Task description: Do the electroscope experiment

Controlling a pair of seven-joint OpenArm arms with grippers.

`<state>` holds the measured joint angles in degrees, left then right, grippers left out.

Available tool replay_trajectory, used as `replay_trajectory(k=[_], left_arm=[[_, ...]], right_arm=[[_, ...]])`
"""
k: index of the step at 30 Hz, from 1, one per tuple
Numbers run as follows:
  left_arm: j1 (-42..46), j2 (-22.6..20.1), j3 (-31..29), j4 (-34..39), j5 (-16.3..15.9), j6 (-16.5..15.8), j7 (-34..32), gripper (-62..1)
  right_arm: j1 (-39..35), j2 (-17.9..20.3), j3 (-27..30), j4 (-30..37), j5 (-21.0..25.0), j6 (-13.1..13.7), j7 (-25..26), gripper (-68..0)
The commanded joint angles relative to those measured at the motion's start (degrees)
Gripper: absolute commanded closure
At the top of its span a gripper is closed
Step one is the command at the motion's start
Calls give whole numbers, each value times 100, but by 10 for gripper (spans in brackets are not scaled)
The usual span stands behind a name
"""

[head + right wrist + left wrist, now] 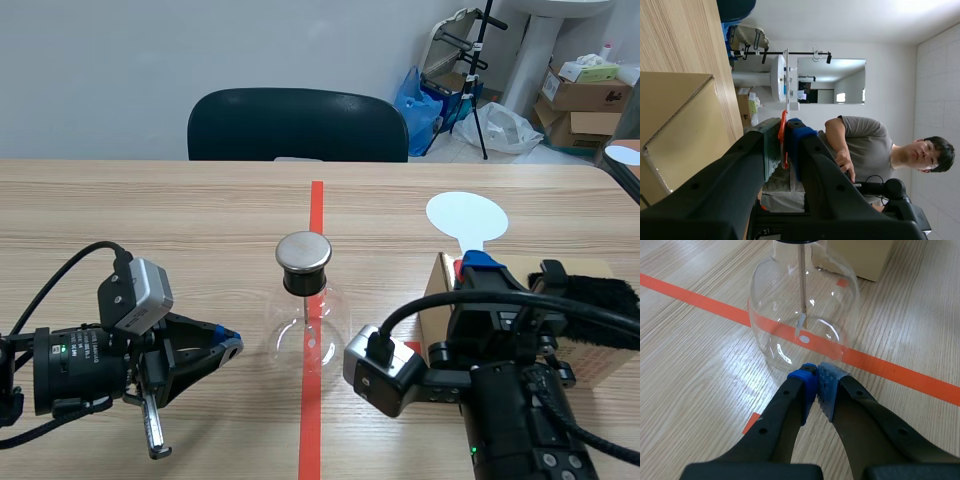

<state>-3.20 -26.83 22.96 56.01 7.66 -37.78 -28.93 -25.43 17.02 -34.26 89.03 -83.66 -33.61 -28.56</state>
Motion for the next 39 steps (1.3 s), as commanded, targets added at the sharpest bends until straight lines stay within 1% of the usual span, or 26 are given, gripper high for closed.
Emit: replay_trajectory(k=[1,8,19,26,30,39], left_arm=[[-48,13,-31,101,-74,-26,-79,-29],[-48,13,-31,101,-74,-26,-79,-30],[-46,13,-31,101,-74,-26,-79,-30],[-46,11,-31,101,-74,-28,-79,-30],[-46,11,-31,101,-74,-28,-79,-29],[-46,11,-31,101,-74,-28,-79,-30]], right_arm=[[68,76,13,37,-4,-61,98,-10],[68,76,13,37,-4,-61,723,-10],[68,76,13,37,-4,-61,2159,-10],[68,76,13,37,-4,-61,2918,-10],[68,76,13,37,-4,-61,3163,-10],[68,76,13,37,-4,-61,3193,-10]])
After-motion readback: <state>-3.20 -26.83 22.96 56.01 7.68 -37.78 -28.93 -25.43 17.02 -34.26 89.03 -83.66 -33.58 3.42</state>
